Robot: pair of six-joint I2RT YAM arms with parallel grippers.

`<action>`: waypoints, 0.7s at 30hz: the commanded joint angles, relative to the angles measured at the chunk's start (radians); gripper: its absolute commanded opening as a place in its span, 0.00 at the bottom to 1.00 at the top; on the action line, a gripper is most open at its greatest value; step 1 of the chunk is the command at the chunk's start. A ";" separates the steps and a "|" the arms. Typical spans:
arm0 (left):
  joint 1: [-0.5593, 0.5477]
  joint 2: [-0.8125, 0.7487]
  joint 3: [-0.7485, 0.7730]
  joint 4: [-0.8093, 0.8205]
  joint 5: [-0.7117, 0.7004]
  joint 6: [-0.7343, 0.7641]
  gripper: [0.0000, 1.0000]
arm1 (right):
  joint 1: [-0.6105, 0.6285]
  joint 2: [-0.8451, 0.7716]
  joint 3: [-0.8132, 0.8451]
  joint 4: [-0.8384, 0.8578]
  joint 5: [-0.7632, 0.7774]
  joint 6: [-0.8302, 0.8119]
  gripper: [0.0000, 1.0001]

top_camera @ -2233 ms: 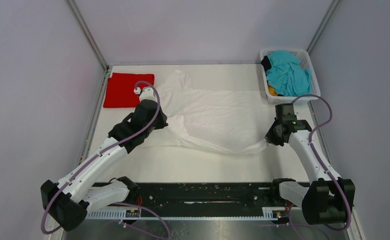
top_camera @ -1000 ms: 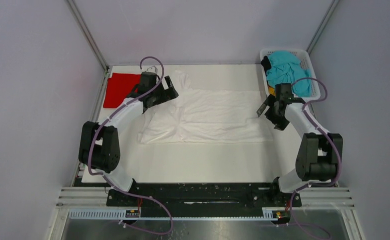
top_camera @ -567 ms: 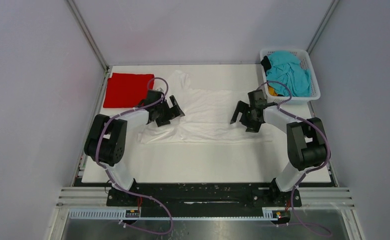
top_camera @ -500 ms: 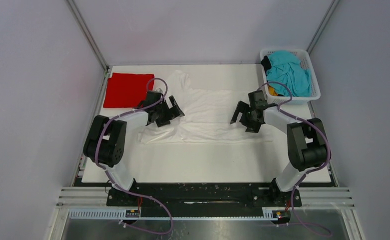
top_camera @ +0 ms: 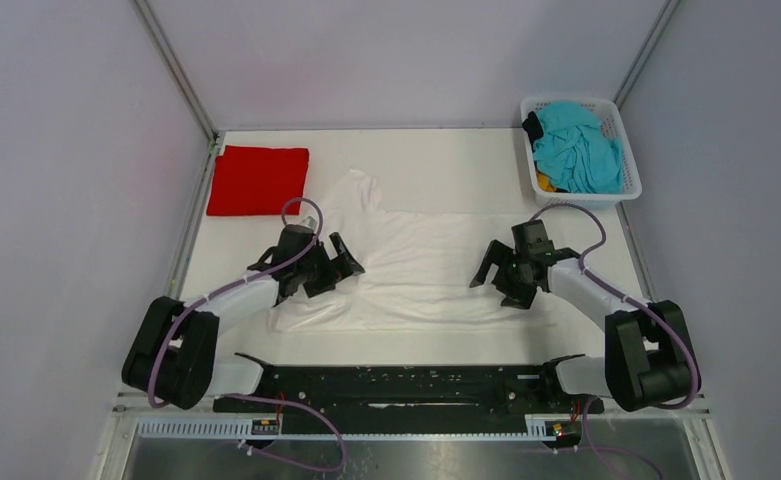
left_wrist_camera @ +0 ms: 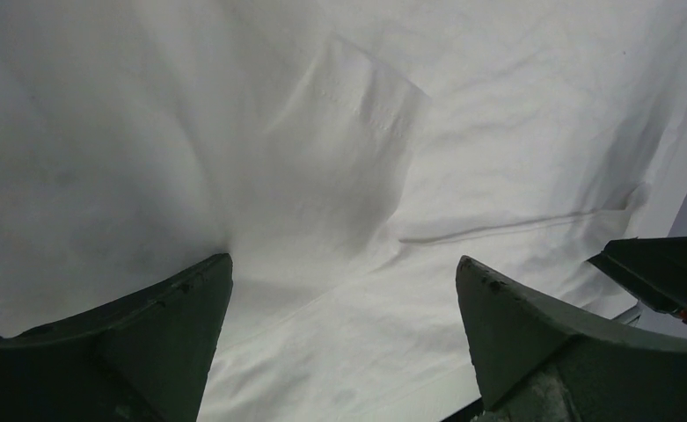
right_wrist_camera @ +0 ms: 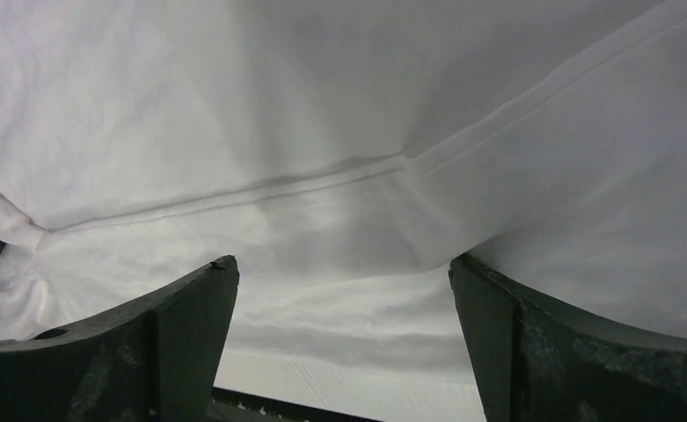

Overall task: Fold and stack the t-shirts
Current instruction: Fold the flattened tshirt in 1/3 of the way

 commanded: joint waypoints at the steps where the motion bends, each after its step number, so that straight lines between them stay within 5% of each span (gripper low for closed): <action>1: -0.030 -0.161 -0.121 -0.185 -0.075 -0.027 0.99 | 0.015 -0.082 -0.110 -0.188 -0.009 0.016 0.99; 8: -0.049 -0.377 -0.197 -0.274 -0.097 -0.048 0.99 | 0.051 -0.195 -0.157 -0.248 -0.008 0.019 1.00; 21: -0.049 -0.454 -0.111 -0.390 -0.148 -0.009 0.99 | 0.070 -0.242 -0.097 -0.279 0.039 0.002 1.00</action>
